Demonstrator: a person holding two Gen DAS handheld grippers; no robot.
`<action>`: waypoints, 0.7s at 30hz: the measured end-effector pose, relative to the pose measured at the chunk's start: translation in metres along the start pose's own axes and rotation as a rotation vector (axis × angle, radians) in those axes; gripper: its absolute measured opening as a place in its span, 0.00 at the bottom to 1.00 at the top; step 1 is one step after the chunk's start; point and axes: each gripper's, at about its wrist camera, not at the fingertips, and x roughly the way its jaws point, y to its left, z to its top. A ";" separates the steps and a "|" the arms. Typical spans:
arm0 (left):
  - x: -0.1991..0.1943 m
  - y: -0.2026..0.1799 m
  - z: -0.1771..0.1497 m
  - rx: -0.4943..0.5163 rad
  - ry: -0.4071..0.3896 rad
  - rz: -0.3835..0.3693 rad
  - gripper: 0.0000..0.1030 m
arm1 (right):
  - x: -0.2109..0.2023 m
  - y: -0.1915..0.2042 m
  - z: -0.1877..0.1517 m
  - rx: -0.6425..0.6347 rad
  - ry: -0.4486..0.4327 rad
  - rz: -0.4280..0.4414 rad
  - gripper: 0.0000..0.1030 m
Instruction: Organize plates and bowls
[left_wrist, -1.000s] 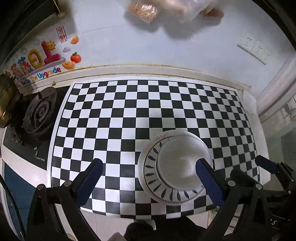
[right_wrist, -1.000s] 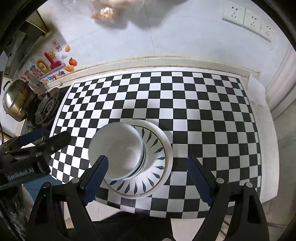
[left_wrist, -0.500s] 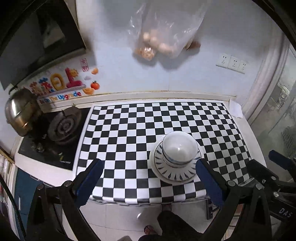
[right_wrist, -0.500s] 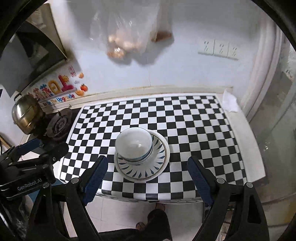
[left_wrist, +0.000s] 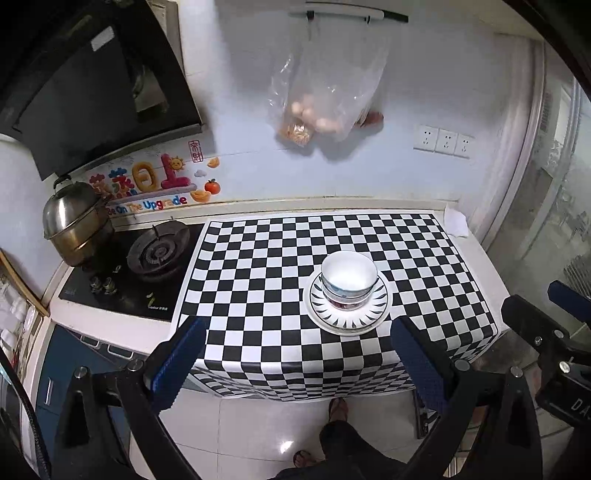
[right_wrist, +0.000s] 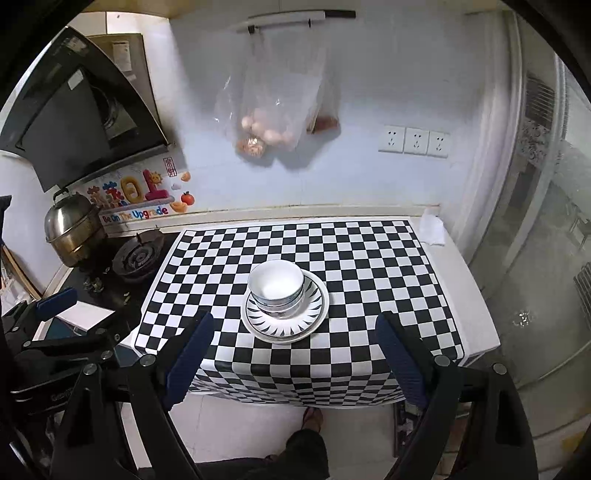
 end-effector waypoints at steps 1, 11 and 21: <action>-0.004 0.001 -0.003 -0.007 -0.005 -0.003 0.99 | -0.005 0.000 -0.003 0.001 -0.003 0.002 0.89; -0.026 0.001 -0.016 -0.017 -0.034 0.001 0.99 | -0.031 -0.004 -0.021 0.005 -0.027 -0.020 0.89; -0.032 0.002 -0.018 -0.020 -0.035 0.013 0.99 | -0.037 -0.001 -0.020 0.006 -0.044 -0.032 0.89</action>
